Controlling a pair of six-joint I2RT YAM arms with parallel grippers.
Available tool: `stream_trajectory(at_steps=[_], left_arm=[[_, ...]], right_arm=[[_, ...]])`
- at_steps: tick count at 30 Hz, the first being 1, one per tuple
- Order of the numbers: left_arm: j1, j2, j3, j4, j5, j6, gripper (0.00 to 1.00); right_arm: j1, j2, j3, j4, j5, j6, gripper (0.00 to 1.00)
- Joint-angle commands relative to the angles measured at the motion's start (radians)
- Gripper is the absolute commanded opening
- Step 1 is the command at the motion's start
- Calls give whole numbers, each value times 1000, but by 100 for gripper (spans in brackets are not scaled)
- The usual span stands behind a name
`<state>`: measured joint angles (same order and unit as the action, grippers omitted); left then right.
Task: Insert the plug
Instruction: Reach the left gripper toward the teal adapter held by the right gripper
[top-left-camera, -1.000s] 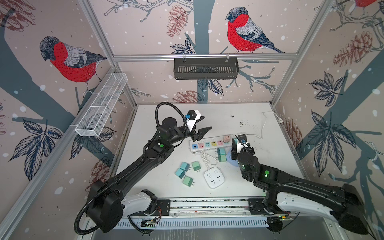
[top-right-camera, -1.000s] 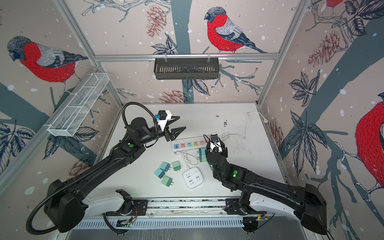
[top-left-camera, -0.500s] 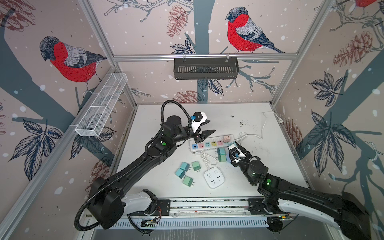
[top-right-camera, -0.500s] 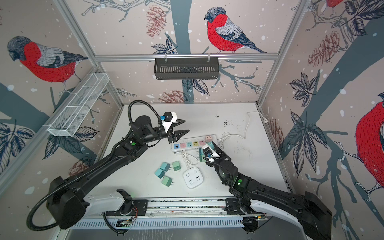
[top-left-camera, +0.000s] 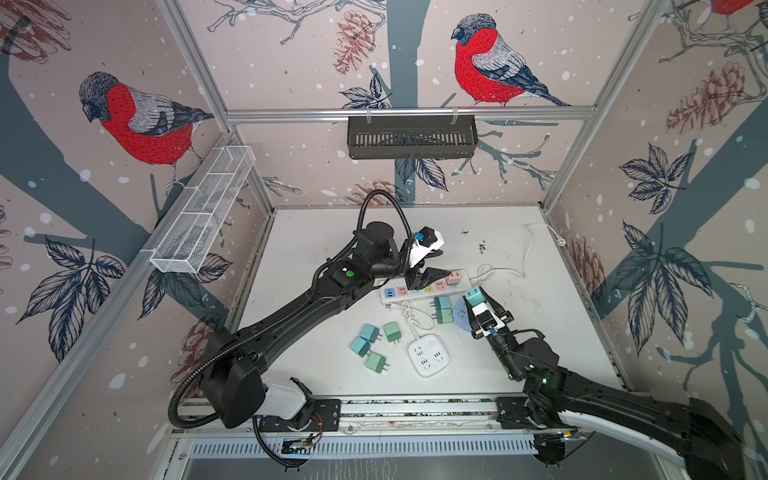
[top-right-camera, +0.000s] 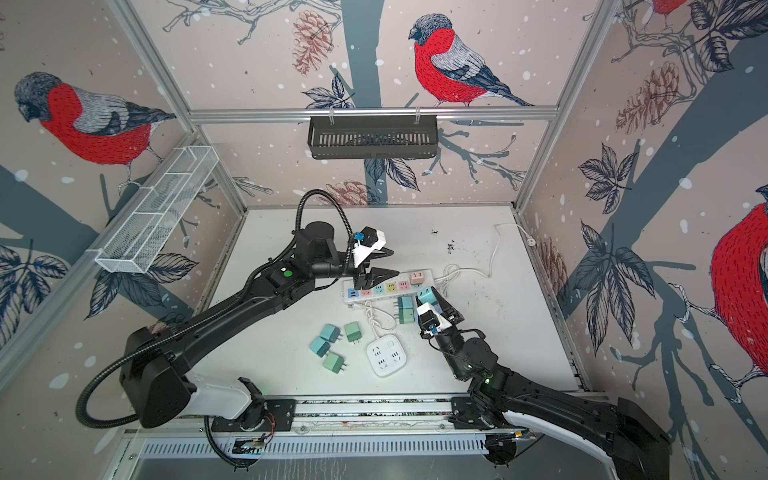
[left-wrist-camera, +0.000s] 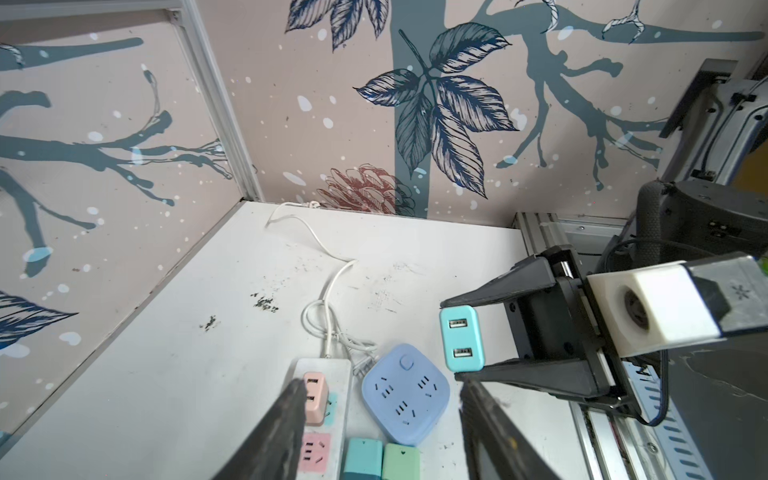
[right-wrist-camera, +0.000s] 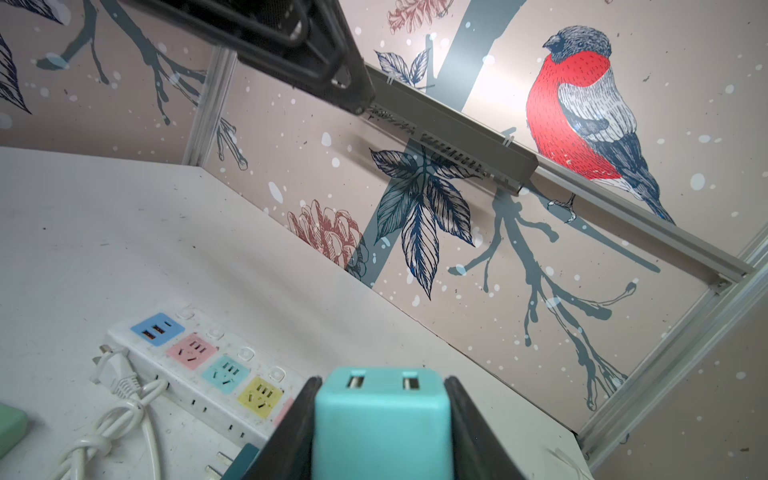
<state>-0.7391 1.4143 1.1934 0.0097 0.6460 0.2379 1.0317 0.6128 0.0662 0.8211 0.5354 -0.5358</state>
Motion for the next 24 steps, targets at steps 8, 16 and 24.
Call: stream_trajectory(at_steps=[8, 16, 24], left_arm=[[-83, 120, 140, -210, -77, 86, 60], [-137, 185, 212, -295, -173, 92, 59], [-169, 195, 230, -328, -176, 103, 58]], right_arm=[[33, -33, -13, 67, -48, -60, 0], [38, -24, -9, 69, -28, -73, 0], [40, -5, -1, 79, -7, -84, 0]])
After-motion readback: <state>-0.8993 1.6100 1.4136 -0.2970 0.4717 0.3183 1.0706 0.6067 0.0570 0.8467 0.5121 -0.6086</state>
